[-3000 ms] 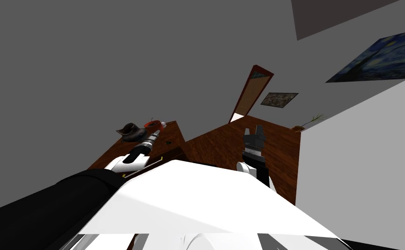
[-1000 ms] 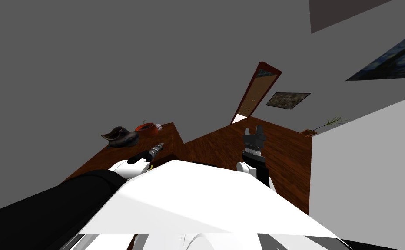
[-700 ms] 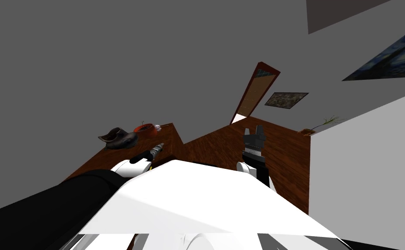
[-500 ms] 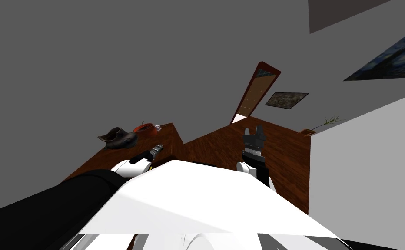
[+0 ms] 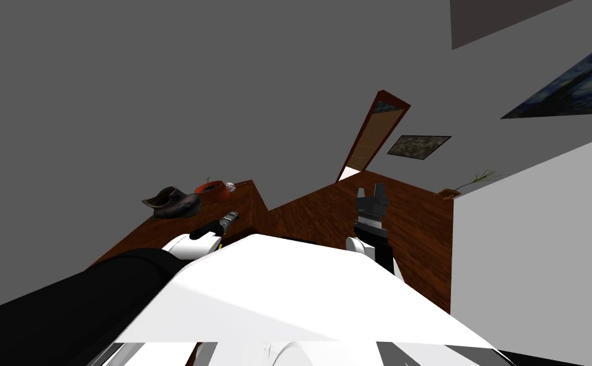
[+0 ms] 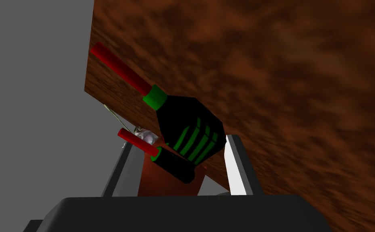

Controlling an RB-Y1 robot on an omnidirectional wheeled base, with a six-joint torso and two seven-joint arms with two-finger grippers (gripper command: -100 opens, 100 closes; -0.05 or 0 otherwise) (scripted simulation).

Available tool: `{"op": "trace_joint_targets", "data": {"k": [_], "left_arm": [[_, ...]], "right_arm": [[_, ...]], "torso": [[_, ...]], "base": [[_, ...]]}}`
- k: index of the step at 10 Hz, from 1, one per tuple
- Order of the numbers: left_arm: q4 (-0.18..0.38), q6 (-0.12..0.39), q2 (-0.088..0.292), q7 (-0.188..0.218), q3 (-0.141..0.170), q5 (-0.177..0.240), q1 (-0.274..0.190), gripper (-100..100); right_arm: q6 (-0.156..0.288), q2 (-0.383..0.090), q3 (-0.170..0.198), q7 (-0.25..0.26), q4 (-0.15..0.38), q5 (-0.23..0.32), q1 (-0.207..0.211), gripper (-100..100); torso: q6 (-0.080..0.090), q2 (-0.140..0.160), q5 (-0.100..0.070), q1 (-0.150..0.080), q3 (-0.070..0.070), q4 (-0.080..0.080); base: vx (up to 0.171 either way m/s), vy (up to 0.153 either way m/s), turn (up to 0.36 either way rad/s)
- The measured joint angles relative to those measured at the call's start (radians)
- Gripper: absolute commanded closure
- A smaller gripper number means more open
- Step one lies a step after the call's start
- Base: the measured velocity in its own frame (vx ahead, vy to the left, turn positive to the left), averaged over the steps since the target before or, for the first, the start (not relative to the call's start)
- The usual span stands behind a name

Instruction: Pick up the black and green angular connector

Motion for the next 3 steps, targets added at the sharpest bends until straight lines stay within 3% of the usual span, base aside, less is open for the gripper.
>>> {"op": "trace_joint_targets", "data": {"k": [2, 3], "left_arm": [[-0.044, 0.021, -0.002, 0.001, 0.002, -0.001, 0.017, 100], [-0.047, 0.024, -0.002, 0.002, 0.002, 0.0, 0.018, 0]], "right_arm": [[0.0, 0.0, 0.0, 0.0, 0.0, 0.0, 0.0, 0], [0.0, 0.0, 0.0, 0.0, 0.0, 0.0, 0.0, 0]], "torso": [[-0.001, 0.003, -0.001, -0.003, 0.001, 0.0], [0.0, 0.002, -0.001, -0.002, 0.001, 0.0]], "base": [[-0.026, -0.021, 0.029], [0.0, 0.0, 0.0]]}}
